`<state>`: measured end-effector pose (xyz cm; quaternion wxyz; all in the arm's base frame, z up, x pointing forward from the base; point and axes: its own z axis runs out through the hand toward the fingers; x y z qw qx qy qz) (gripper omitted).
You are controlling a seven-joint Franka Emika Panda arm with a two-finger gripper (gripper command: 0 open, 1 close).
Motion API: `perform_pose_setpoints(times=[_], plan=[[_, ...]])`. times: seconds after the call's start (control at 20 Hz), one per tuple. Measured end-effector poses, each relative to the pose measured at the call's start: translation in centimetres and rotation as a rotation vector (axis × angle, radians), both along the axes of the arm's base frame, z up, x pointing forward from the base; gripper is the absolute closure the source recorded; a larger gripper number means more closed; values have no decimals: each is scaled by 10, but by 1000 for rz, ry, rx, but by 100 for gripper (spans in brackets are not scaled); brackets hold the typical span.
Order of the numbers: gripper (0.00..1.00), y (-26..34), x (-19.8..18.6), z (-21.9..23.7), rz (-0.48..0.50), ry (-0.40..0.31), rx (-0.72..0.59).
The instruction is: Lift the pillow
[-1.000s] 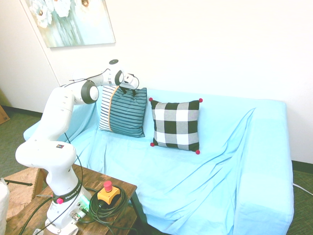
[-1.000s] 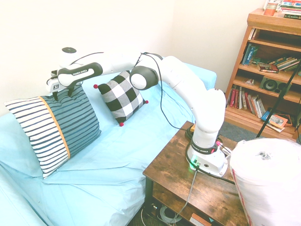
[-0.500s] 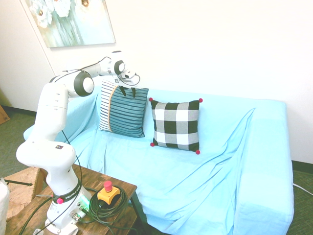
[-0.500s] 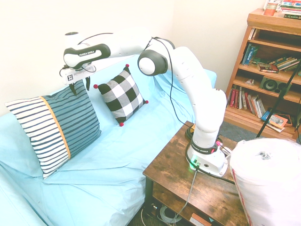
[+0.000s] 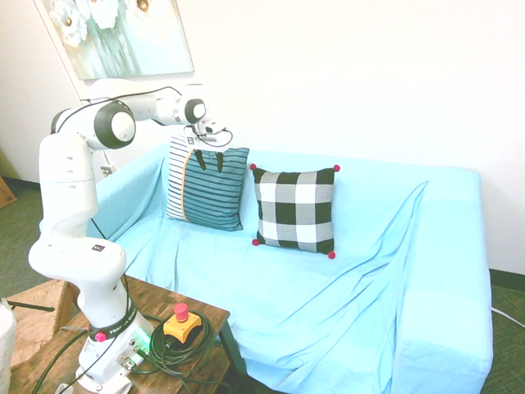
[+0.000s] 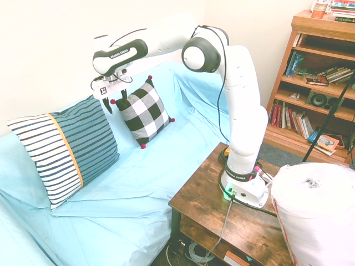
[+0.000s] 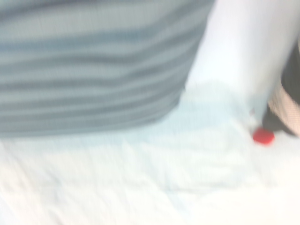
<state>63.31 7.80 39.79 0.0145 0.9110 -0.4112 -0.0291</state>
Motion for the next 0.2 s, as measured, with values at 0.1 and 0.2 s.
perform_pose_setpoints(times=[0.1, 0.2], plan=[[0, -5, -21, -3, -3, 5, -4], [0, -10, -43, -5, -8, 6, -2]])
